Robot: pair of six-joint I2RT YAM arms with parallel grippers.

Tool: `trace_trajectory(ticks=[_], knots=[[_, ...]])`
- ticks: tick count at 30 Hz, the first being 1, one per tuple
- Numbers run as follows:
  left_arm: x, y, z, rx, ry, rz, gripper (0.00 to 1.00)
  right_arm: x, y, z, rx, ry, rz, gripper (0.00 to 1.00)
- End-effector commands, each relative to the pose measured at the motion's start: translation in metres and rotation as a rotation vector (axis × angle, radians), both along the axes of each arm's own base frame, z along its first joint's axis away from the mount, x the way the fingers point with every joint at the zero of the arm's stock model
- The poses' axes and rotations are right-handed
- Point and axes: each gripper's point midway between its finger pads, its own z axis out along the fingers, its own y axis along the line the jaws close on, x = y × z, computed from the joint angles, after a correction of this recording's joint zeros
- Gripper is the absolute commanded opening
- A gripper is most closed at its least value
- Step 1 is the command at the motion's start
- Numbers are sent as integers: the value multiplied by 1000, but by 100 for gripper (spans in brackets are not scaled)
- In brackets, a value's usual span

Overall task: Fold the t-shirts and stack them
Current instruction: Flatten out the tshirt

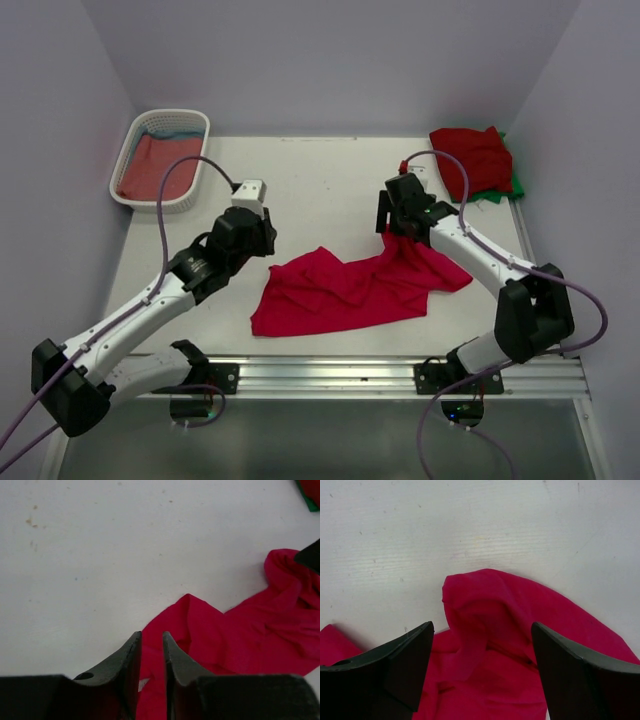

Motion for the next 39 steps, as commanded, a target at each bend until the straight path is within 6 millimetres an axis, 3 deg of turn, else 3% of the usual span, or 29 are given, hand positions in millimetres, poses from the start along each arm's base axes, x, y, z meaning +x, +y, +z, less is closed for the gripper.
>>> trace_trajectory(ticks=[1, 2, 3, 6, 11, 13, 16, 19, 30, 33, 35, 36, 37, 39], knots=[[10, -58, 17, -129, -27, -218, 28, 2, 1, 33, 59, -112, -8, 82], [11, -65, 14, -132, 2, -241, 28, -1, -1, 33, 57, -112, -12, 82], [14, -74, -8, -115, 63, -261, 26, -4, -2, 38, 65, -125, -10, 82], [14, -92, -45, -120, 163, -311, 24, -11, -7, 40, 63, -134, -18, 82], [10, -99, -92, -109, 319, -304, 24, -18, -12, 38, 51, -128, -16, 82], [10, -96, -96, -105, 344, -288, 25, -19, -14, 38, 45, -128, -14, 82], [8, -93, -97, -103, 356, -270, 39, -20, -13, 36, 46, -127, -10, 82], [3, -94, -102, -113, 384, -287, 45, -19, -13, 36, 50, -127, -10, 82], [-15, -92, -141, -85, 529, -305, 45, -19, -14, 35, 42, -127, -14, 82], [-17, -92, -152, -76, 555, -309, 42, -20, -15, 35, 42, -129, -15, 81], [-17, -93, -153, -80, 549, -315, 29, -21, -16, 34, 39, -129, -17, 79], [-15, -94, -151, -83, 540, -317, 19, -21, -16, 34, 36, -128, -17, 78], [-15, -94, -150, -84, 529, -320, 0, -21, -17, 36, 35, -133, -20, 77], [-10, -93, -139, -86, 488, -314, 0, -22, -19, 35, 30, -133, -24, 74]])
